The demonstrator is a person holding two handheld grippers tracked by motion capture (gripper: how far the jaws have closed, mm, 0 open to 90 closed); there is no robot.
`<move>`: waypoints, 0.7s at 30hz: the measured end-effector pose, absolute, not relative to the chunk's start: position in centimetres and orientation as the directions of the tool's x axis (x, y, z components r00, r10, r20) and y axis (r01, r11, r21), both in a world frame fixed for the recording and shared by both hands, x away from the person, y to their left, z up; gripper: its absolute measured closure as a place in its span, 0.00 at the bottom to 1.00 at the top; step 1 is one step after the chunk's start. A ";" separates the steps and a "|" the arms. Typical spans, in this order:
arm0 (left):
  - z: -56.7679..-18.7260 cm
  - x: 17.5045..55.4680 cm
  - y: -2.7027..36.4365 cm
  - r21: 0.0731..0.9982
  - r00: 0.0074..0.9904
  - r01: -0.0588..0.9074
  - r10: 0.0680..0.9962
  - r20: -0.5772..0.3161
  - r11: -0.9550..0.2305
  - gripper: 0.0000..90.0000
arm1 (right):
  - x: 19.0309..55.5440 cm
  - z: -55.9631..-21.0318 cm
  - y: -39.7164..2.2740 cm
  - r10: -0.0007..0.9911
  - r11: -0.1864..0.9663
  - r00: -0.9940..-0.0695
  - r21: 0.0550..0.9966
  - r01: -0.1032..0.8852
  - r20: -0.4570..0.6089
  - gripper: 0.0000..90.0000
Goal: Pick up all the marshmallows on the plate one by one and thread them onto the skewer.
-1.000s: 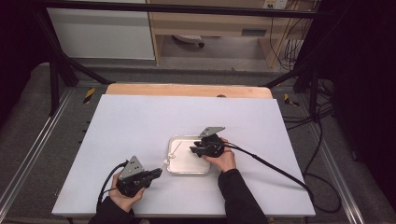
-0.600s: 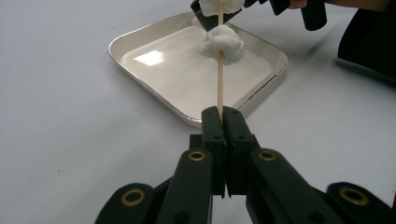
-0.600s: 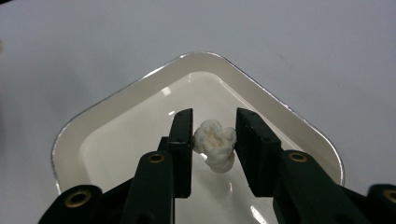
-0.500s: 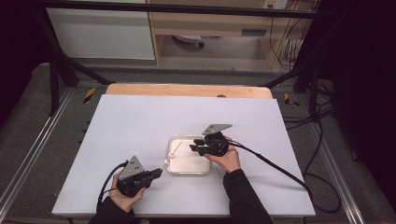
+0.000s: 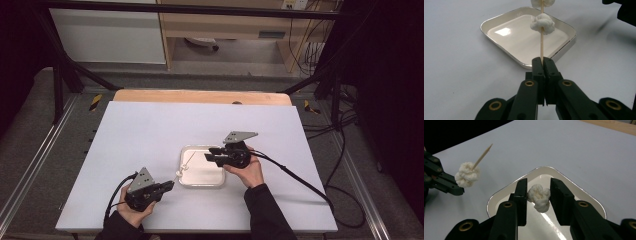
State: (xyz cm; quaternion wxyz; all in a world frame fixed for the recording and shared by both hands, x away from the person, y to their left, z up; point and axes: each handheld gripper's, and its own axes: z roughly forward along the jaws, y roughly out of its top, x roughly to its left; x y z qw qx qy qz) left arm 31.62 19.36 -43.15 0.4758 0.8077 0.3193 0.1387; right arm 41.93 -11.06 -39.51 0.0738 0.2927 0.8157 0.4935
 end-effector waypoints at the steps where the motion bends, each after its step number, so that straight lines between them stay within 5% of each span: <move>1: -43.2 31.6 19.4 0.857 0.758 0.383 0.647 -0.080 -0.344 0.98 | 41.9 -39.3 -11.3 0.548 0.331 -0.818 0.853 0.403 0.174 0.76; 21: -43.1 31.4 19.2 0.864 0.766 0.371 0.638 -0.076 -0.342 0.98 | 40.4 -35.9 -12.6 0.480 0.155 -0.833 0.909 0.387 0.273 0.77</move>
